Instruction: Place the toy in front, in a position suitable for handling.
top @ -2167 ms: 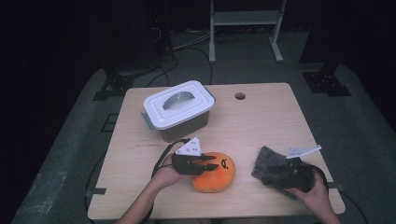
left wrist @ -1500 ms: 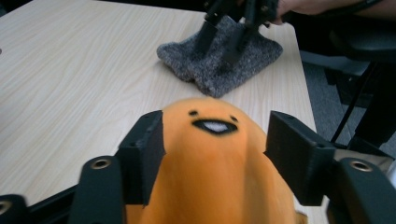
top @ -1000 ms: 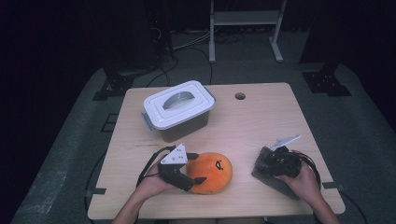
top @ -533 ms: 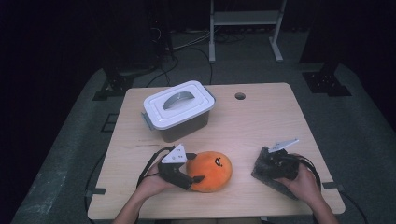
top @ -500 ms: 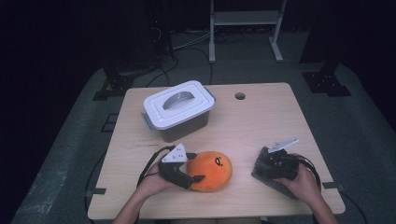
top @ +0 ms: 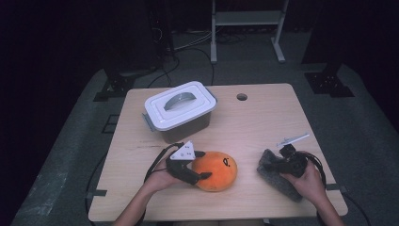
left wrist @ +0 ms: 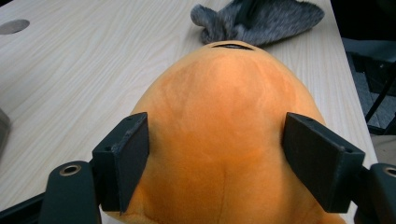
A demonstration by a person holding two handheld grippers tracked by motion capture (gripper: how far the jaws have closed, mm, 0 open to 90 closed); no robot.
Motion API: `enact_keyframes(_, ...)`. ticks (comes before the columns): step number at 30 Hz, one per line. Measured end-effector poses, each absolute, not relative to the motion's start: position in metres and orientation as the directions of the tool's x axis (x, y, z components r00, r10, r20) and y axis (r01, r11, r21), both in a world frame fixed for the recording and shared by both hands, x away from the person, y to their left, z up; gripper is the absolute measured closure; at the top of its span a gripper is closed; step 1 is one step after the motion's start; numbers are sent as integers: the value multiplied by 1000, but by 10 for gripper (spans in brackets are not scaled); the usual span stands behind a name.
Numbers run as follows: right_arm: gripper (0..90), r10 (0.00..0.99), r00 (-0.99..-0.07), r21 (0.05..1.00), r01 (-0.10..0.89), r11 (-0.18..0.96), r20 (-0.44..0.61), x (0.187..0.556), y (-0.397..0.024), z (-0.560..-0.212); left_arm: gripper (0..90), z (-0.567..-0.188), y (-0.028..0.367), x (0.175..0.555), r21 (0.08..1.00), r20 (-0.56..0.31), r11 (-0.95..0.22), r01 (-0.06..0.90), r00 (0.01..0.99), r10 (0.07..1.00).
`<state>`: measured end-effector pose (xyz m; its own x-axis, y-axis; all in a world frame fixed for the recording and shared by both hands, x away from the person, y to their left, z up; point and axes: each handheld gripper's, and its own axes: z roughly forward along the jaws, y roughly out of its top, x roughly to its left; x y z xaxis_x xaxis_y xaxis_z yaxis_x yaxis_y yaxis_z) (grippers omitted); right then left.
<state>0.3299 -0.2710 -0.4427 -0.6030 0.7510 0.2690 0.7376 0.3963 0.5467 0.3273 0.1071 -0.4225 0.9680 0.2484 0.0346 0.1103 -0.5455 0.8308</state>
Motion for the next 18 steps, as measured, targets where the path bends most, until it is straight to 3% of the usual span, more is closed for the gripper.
enact_keyframes(5,770,605,-708,673,649,354,364,321,-249,-406,236,-423,104,332,835,27,-539,113,969,245)
enact_keyframes(8,768,508,-787,743,564,361,350,313,-221,-387,234,-422,101,332,838,28,-535,107,971,238)
enact_keyframes(12,768,463,-841,776,483,406,281,308,-189,-379,233,-422,100,333,841,28,-531,105,971,236)
enact_keyframes(18,759,452,-852,752,475,456,265,313,-171,-400,228,-424,104,332,844,29,-526,100,972,232)
